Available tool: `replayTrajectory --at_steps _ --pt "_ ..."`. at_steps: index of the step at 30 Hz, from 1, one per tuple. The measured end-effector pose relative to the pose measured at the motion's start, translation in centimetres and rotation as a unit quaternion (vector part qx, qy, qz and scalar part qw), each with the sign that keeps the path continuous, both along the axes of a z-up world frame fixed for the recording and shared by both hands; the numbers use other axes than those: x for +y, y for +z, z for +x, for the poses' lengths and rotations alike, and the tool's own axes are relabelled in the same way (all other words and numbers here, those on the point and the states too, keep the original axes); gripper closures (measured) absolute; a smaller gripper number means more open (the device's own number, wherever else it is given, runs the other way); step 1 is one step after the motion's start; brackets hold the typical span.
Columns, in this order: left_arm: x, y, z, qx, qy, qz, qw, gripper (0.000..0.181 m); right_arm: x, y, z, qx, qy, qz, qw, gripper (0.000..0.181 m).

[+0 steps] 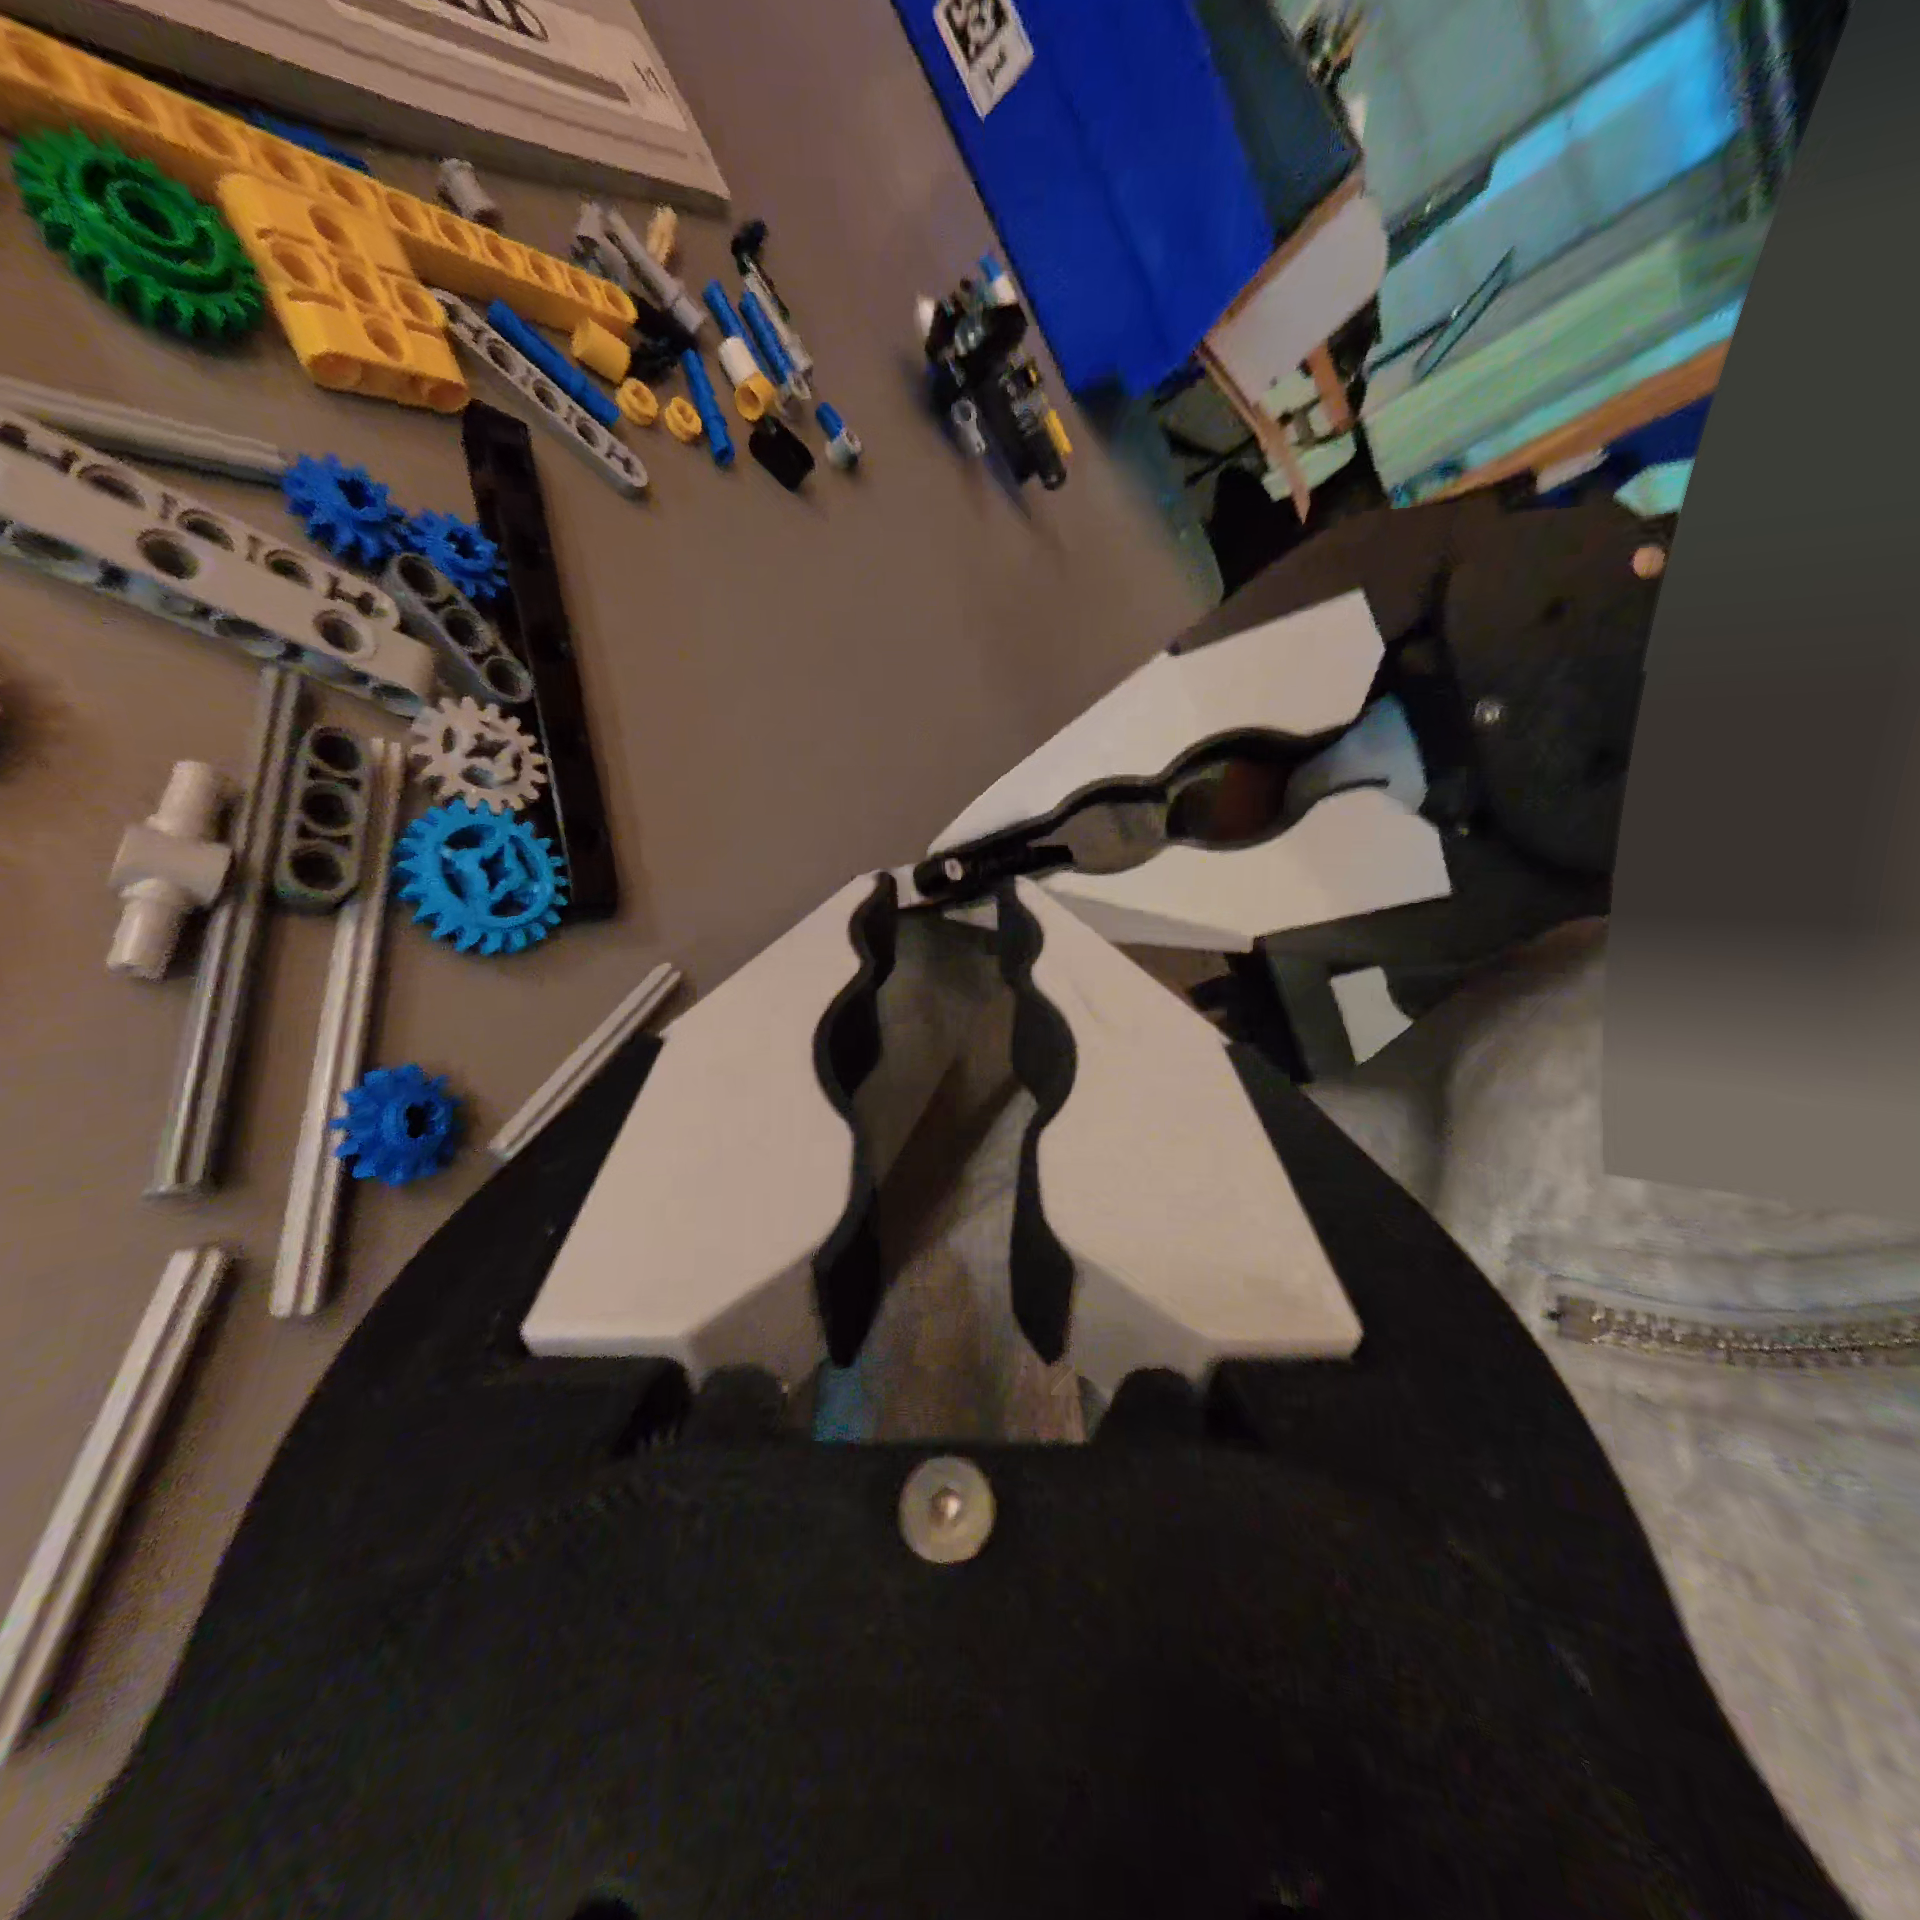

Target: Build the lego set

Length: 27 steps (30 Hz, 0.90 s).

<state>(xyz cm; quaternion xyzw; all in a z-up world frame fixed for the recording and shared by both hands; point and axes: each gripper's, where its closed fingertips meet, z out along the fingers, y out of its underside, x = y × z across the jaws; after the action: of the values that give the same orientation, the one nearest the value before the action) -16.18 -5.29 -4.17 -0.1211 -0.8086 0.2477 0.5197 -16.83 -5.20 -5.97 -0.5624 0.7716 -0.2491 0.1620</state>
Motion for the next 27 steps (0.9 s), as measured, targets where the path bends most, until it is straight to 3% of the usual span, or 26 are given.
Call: replayTrajectory --at_steps 4,13,27 --pt "-0.1 -0.4 -0.1 -0.005 0.000 0.013 1.000 0.159 0.0 0.0 0.0 -0.006 -0.007 0.006 1.000 0.176" --pt "-0.5 -0.2 -0.2 0.012 0.004 0.052 0.999 0.179 0.0 0.0 0.0 0.007 0.001 -0.007 1.000 0.176" --pt "0.4 -0.1 -0.5 0.029 -0.019 0.102 0.994 0.181 -0.1 0.0 0.0 0.017 -0.002 -0.035 0.999 0.176"
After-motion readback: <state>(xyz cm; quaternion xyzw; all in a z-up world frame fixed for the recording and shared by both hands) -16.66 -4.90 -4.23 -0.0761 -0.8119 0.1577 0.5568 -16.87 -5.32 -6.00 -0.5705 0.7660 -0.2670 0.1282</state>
